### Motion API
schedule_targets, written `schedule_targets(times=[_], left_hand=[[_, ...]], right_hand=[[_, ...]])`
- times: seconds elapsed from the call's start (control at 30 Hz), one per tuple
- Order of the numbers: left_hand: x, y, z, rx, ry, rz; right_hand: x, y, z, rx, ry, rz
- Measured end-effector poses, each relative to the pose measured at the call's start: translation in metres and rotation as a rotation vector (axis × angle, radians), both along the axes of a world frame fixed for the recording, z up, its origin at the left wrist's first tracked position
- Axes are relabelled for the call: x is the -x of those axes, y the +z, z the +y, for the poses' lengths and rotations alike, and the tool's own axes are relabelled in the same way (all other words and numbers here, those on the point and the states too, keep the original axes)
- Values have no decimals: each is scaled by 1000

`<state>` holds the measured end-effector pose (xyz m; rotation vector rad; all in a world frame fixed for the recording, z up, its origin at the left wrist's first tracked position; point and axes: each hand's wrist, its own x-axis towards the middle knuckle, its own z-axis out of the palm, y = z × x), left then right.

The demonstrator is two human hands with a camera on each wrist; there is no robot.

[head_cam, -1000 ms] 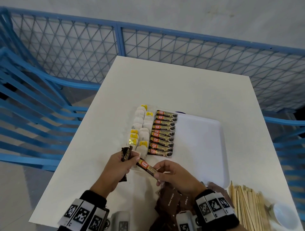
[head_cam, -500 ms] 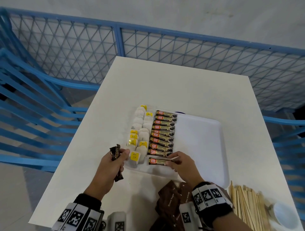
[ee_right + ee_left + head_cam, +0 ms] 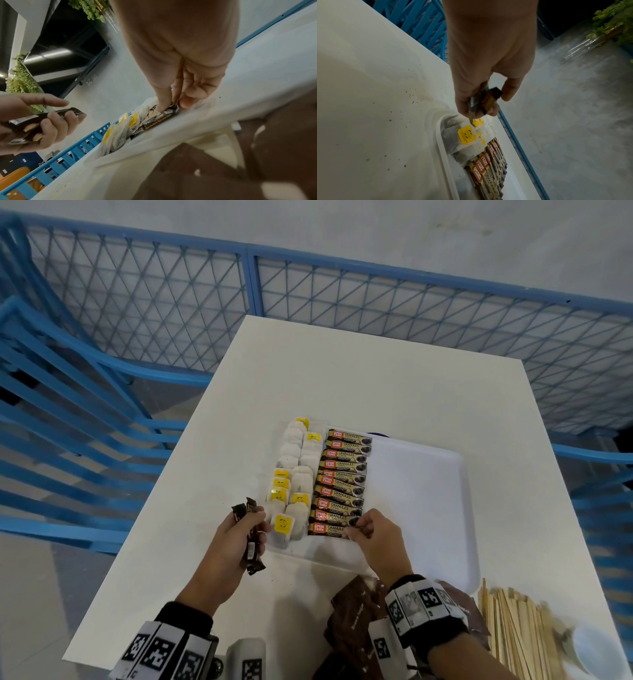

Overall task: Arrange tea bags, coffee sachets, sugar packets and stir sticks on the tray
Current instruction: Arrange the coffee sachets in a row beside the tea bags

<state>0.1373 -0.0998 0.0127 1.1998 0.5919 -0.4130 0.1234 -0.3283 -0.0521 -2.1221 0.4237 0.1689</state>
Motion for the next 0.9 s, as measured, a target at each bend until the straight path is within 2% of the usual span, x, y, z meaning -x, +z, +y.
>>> schedule_targets(times=[0.17,0.33,0.4,0.53,0.6,0.73,0.9], left_hand=[[0,-2,-4,133,-34,58],[2,4,-5,128,-95,41],[2,5,-6,114,-107,29],[2,9,-13,77,-165,-21],[3,10,-16,72,-196,-46],[5,6,-18,32,-230,-75],[10,4,-16,-98,-269,-106]], right_hand=[[-2,1,1,110,47,5],[2,15,8,260,110,-57],[3,27,15,172,199,-111],[11,57,36,-91,486,-150],[16,58,43,-139,580,-176],[19,52,44,-190,474,-198],[22,53,37,-460,330,-62]])
